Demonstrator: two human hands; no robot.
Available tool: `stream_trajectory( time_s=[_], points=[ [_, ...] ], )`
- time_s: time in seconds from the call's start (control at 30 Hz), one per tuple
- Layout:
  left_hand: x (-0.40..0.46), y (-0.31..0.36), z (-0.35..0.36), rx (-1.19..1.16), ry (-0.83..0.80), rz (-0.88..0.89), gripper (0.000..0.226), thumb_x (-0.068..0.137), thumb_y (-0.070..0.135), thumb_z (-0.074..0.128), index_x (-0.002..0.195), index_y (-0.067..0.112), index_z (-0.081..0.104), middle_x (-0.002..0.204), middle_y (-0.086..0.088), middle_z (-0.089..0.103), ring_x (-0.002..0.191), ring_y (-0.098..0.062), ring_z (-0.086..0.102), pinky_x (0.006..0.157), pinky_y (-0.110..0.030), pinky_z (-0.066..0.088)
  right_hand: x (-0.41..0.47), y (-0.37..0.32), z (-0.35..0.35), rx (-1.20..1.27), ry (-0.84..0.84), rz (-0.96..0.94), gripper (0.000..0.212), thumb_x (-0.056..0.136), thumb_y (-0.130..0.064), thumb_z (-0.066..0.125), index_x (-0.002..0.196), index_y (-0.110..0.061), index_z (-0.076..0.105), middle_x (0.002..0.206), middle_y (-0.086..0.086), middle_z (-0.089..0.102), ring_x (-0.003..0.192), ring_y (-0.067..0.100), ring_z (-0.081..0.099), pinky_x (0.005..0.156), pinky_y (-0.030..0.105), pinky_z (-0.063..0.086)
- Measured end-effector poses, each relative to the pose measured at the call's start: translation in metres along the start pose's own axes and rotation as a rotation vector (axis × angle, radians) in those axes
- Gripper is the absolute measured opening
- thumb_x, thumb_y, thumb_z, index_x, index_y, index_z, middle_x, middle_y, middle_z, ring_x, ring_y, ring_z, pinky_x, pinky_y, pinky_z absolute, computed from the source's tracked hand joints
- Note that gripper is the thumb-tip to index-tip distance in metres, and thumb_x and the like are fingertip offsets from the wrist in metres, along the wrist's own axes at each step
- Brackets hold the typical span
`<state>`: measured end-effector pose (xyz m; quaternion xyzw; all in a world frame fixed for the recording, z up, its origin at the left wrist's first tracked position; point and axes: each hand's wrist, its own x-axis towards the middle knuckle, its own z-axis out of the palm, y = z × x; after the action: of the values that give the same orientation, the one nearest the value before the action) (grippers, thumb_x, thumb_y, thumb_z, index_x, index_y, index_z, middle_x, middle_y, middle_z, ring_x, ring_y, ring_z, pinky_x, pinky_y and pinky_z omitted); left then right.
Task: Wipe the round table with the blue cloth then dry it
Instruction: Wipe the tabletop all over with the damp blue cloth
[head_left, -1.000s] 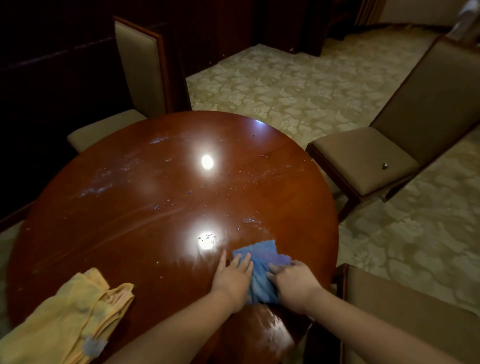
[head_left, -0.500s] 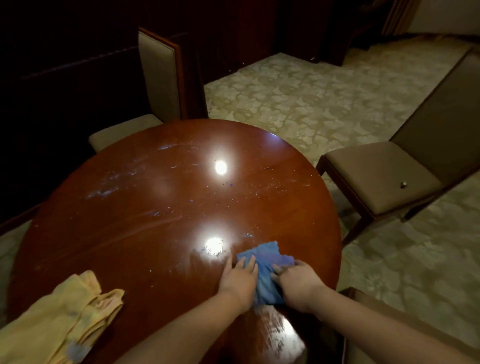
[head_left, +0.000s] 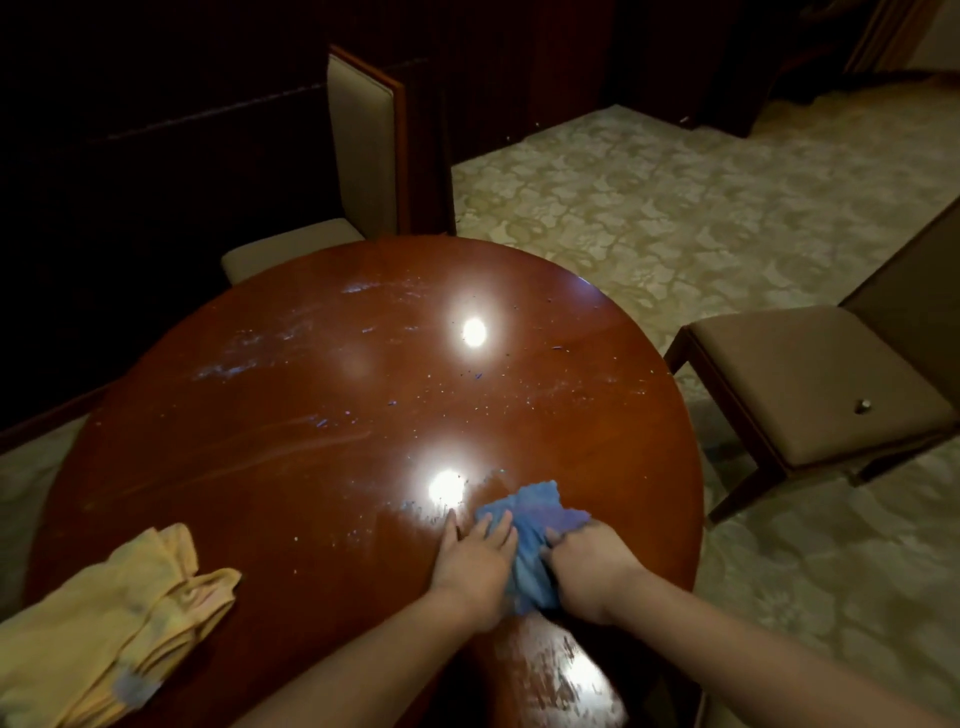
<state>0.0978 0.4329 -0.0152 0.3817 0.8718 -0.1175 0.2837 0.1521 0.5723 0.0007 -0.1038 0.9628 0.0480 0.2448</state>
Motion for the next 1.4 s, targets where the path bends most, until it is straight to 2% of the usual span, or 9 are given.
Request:
stream_trajectory(
  time_s=[0.17, 0.37, 0.47, 0.63, 0.77, 0.9, 1.03, 1.2, 1.4],
  points=[
    [0.025, -0.027, -0.028, -0.032, -0.036, -0.147, 0.086, 0.092, 0.055, 0.046, 0.153, 0.016, -0.001, 0.16, 0.001, -0.007, 0.148, -0.02, 0.0, 0.112, -0.061, -0.007, 0.046, 0.018, -0.004, 0.121, 0.05, -0.001, 0.065, 0.094, -0.034, 0.048, 0.151, -0.021, 0.019, 0.16, -0.001, 0.009, 0.145, 0.014, 0.014, 0.115, 0.04, 0.009],
    [0.003, -0.011, -0.006, 0.055, -0.015, -0.068, 0.081, 0.092, 0.048, 0.048, 0.153, 0.015, 0.005, 0.161, 0.0, -0.004, 0.147, -0.02, 0.004, 0.112, -0.061, -0.005, 0.008, -0.004, 0.012, 0.073, 0.079, -0.008, 0.049, 0.093, -0.032, 0.044, 0.14, -0.017, 0.04, 0.148, 0.006, 0.037, 0.131, 0.021, 0.041, 0.108, 0.035, 0.021],
    [-0.002, -0.012, 0.003, 0.013, -0.006, -0.048, 0.083, 0.092, 0.047, 0.05, 0.153, 0.017, 0.003, 0.16, 0.002, -0.007, 0.147, -0.016, 0.0, 0.113, -0.06, -0.004, 0.002, 0.0, 0.018, 0.1, 0.093, -0.022, 0.052, 0.094, -0.031, 0.044, 0.143, -0.018, 0.036, 0.154, 0.005, 0.029, 0.136, 0.019, 0.035, 0.111, 0.036, 0.018],
    [0.02, -0.019, -0.03, -0.036, -0.06, -0.166, 0.087, 0.09, 0.051, 0.051, 0.153, 0.016, 0.001, 0.161, 0.002, -0.005, 0.147, -0.018, 0.002, 0.113, -0.06, -0.003, 0.048, 0.007, 0.0, 0.104, 0.1, 0.019, 0.056, 0.093, -0.029, 0.046, 0.146, -0.018, 0.032, 0.156, 0.003, 0.023, 0.141, 0.017, 0.024, 0.113, 0.039, 0.016],
    [-0.005, -0.013, -0.009, 0.053, -0.055, -0.124, 0.084, 0.091, 0.046, 0.052, 0.153, 0.015, 0.004, 0.161, 0.001, -0.005, 0.147, -0.019, 0.005, 0.112, -0.061, -0.004, 0.014, -0.013, 0.008, 0.037, 0.084, -0.011, 0.046, 0.094, -0.029, 0.044, 0.138, -0.015, 0.042, 0.145, 0.008, 0.039, 0.131, 0.022, 0.041, 0.108, 0.036, 0.023],
    [-0.025, -0.01, 0.017, 0.003, -0.012, -0.095, 0.082, 0.093, 0.044, 0.05, 0.153, 0.016, 0.001, 0.16, 0.001, -0.009, 0.147, -0.017, -0.001, 0.112, -0.06, -0.001, -0.003, -0.015, 0.015, 0.055, 0.093, -0.048, 0.046, 0.094, -0.028, 0.043, 0.139, -0.017, 0.041, 0.151, 0.005, 0.033, 0.134, 0.02, 0.037, 0.109, 0.036, 0.023],
    [-0.024, -0.01, 0.011, -0.047, -0.03, -0.131, 0.084, 0.092, 0.049, 0.049, 0.153, 0.016, 0.001, 0.16, 0.002, -0.007, 0.147, -0.017, 0.0, 0.112, -0.063, -0.003, 0.02, -0.024, -0.002, -0.041, 0.033, -0.001, 0.039, 0.096, -0.024, 0.041, 0.133, -0.017, 0.051, 0.144, 0.004, 0.041, 0.13, 0.021, 0.042, 0.103, 0.036, 0.031],
    [-0.048, -0.01, 0.027, -0.008, -0.016, -0.059, 0.081, 0.093, 0.049, 0.049, 0.153, 0.018, 0.004, 0.16, 0.004, -0.007, 0.147, -0.018, 0.001, 0.112, -0.061, -0.004, -0.02, -0.049, 0.009, -0.056, -0.103, 0.003, 0.041, 0.097, -0.028, 0.042, 0.135, -0.017, 0.048, 0.145, 0.007, 0.041, 0.125, 0.027, 0.049, 0.1, 0.038, 0.037],
    [-0.052, 0.002, 0.039, -0.012, 0.004, 0.021, 0.083, 0.092, 0.048, 0.052, 0.153, 0.017, 0.006, 0.16, 0.002, -0.006, 0.147, -0.019, 0.002, 0.115, -0.056, 0.002, -0.037, -0.056, 0.028, -0.026, -0.075, 0.044, 0.047, 0.096, -0.028, 0.043, 0.141, -0.015, 0.037, 0.153, 0.009, 0.029, 0.132, 0.024, 0.042, 0.102, 0.037, 0.034]
  ],
)
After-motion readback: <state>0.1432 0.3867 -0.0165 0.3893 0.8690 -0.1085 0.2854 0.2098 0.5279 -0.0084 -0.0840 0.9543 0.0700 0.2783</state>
